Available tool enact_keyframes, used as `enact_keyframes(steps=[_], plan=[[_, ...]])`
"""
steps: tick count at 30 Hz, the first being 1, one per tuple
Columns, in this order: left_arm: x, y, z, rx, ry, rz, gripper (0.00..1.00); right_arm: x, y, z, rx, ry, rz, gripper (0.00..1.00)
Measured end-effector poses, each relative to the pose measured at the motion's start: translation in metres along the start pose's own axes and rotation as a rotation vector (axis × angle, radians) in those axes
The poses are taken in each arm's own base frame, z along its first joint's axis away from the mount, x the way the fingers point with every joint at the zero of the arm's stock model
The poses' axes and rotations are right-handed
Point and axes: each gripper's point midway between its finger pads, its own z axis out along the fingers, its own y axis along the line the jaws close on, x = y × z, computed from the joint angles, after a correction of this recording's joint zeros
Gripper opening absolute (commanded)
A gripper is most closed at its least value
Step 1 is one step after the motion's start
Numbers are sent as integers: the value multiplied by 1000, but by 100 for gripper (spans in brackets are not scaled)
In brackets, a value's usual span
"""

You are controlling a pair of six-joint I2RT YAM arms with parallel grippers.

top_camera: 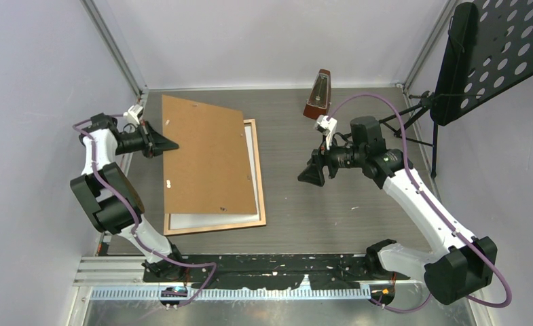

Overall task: Put the photo into the frame
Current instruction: Place the photo frame item in the photo frame.

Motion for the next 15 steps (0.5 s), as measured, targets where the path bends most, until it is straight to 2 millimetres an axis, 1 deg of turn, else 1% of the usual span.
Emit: enact_keyframes(steps=[4, 8, 15], plan=[[0, 3, 6, 3, 1, -21, 0, 1, -1, 0, 2, 1, 3, 78], [-1, 1, 11, 7, 6, -13, 0, 3, -2, 0, 4, 2, 6, 78], [0, 1, 14, 9, 17, -9, 0, 5, -4, 1, 6, 4, 14, 79]])
